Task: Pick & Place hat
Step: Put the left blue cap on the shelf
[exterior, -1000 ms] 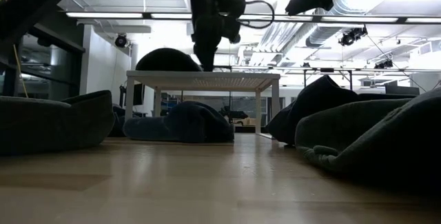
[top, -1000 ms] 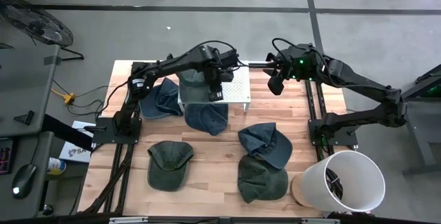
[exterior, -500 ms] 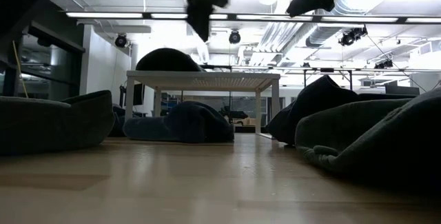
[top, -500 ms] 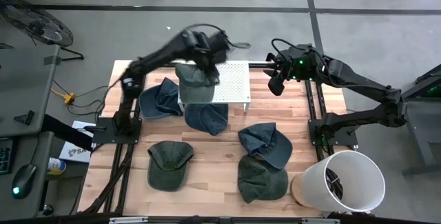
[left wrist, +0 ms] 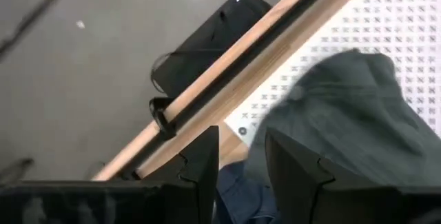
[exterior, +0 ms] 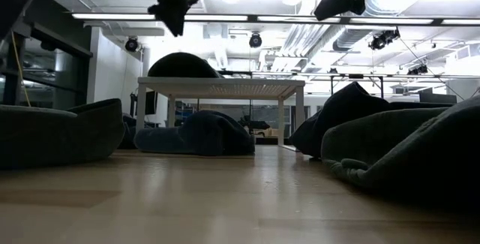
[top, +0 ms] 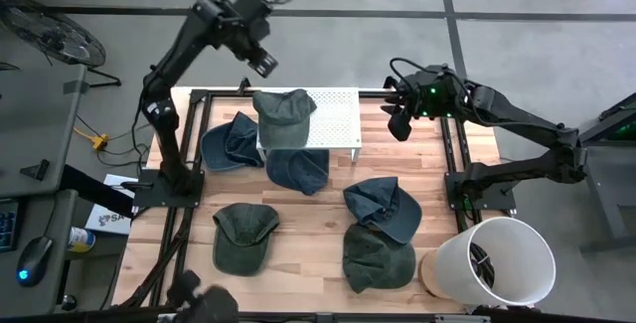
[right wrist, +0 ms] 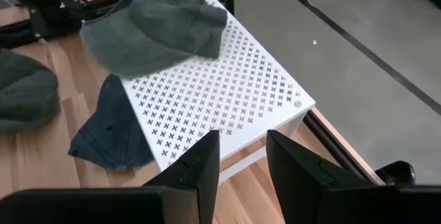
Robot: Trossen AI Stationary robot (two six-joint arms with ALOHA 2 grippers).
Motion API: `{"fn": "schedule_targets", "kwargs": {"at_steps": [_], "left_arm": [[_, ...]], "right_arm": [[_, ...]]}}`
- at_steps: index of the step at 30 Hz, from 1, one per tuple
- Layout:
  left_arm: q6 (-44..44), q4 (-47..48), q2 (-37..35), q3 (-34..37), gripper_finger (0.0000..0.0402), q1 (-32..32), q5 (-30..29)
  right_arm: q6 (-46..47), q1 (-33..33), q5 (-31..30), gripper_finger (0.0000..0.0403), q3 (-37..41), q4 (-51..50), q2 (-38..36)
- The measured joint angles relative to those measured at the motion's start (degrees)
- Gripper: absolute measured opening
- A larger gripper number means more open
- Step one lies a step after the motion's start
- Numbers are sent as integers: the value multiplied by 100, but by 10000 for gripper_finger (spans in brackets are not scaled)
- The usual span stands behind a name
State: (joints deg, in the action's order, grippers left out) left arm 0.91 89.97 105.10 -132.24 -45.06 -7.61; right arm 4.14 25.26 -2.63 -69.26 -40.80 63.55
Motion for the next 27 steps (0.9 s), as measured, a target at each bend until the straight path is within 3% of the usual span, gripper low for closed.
{"fn": "schedule_targets", "kwargs": {"at_steps": [5,11,19,23,27], "left_arm": [[-17,-1,-14,657,114,-692,483],[-59,-6,-66,2137,115,-1218,1313],[107,5,-487,3989,119,-1743,1256],[261,-35,-672,4743,152,-1959,1462],[238,-453,-765,5054,206,-1899,1263]], "right_arm": [[-4,0,1,114,1,-129,0],[-6,0,7,114,0,-190,0],[-9,0,7,114,1,-272,0],[-9,0,7,114,1,-273,0],[-9,0,6,114,0,-269,0]]}}
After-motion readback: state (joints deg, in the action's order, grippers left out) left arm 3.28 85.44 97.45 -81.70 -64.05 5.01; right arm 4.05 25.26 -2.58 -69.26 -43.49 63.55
